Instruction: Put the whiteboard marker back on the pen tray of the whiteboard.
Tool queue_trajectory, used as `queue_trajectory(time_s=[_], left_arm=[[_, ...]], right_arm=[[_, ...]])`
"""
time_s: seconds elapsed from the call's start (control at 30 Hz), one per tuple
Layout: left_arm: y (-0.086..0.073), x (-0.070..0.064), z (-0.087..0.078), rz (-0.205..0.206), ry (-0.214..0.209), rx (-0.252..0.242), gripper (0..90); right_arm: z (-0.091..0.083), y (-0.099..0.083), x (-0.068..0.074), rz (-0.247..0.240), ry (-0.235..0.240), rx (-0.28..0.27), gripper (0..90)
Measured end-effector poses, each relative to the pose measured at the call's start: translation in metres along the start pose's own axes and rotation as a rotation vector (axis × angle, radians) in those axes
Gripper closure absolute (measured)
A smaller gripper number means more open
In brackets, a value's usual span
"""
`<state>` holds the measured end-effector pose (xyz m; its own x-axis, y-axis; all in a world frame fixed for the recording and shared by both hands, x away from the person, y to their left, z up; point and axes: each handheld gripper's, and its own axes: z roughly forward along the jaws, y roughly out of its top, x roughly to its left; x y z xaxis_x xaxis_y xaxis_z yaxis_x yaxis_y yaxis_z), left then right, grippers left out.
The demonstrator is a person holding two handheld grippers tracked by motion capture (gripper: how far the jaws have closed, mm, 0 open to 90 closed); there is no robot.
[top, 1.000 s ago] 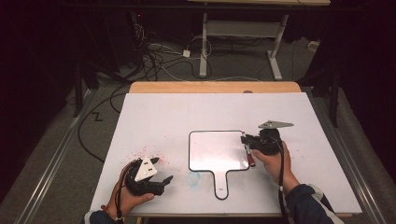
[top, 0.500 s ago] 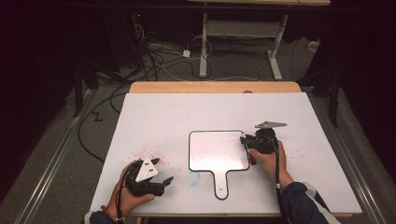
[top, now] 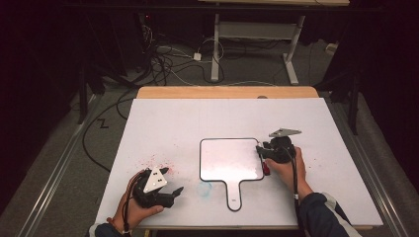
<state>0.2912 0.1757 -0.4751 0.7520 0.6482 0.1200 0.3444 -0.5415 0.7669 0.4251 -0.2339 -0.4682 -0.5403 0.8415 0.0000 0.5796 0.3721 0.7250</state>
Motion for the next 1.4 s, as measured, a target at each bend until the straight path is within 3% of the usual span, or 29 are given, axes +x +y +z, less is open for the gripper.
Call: queue_trajectory(time_s=[0.3, 0.6, 1.07, 1.4], left_arm=[[0.0, 0.0, -0.001, 0.002, 0.001, -0.001, 19.3], [0.001, 0.0, -0.001, 0.004, 0.003, 0.0, 19.3], [0.001, -0.001, 0.0, 0.01, 0.003, 0.002, 19.3], [0.002, -0.001, 0.0, 0.012, 0.005, -0.002, 19.3]], right_arm=[[-0.004, -0.001, -0.001, -0.001, 0.001, -0.014, 55.9], [-0.016, 0.0, 0.0, -0.048, -0.006, -0.048, 53.7], [-0.05, 0.009, 0.008, -0.139, 0.014, -0.239, 40.8], [-0.077, 0.011, 0.017, -0.186, 0.021, -0.318, 32.2]])
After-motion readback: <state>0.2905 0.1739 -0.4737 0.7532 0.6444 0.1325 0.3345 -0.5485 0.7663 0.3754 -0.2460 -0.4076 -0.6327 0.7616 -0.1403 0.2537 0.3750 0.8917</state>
